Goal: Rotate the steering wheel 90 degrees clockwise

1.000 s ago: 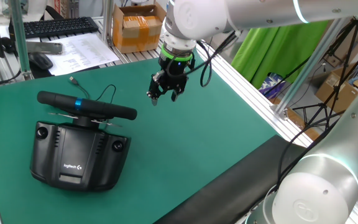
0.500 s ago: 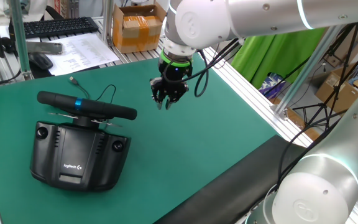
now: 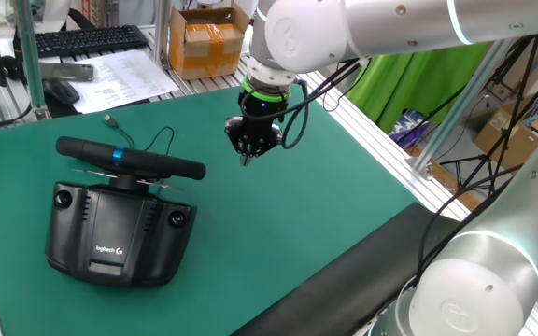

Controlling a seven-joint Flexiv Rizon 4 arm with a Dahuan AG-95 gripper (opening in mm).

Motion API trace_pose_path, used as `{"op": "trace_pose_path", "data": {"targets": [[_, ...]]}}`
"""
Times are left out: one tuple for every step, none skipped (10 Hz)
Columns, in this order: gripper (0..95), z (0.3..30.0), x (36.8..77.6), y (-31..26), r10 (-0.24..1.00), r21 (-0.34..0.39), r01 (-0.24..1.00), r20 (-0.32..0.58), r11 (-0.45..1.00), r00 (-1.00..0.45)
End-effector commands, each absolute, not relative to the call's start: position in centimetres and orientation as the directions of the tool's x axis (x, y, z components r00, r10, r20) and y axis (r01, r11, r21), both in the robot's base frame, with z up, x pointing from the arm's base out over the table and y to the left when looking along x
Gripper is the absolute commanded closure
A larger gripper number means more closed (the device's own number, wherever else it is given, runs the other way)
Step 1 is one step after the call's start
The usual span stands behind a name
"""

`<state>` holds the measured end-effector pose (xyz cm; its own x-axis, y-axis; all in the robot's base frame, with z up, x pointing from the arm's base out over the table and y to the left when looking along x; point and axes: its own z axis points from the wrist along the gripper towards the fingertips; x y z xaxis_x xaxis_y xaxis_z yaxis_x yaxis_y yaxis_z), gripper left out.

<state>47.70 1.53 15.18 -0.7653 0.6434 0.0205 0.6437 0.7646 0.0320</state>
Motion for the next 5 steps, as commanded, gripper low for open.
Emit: {"op": "trace_pose_path", "data": {"targets": [[95.0,15.25,47.64,1.62,0.655,0.096,0.658,0.063,0.747,-0.753],[95.0,15.41,47.6,1.83,0.665,0.129,0.672,0.095,0.73,-0.741],[95.0,15.5,47.59,2.03,0.707,0.123,0.716,0.114,0.688,-0.698],[95.0,15.59,47.57,2.21,0.723,0.139,0.737,0.142,0.662,-0.676],[95.0,15.7,47.54,2.45,0.736,0.143,0.752,0.155,0.643,-0.659]]}}
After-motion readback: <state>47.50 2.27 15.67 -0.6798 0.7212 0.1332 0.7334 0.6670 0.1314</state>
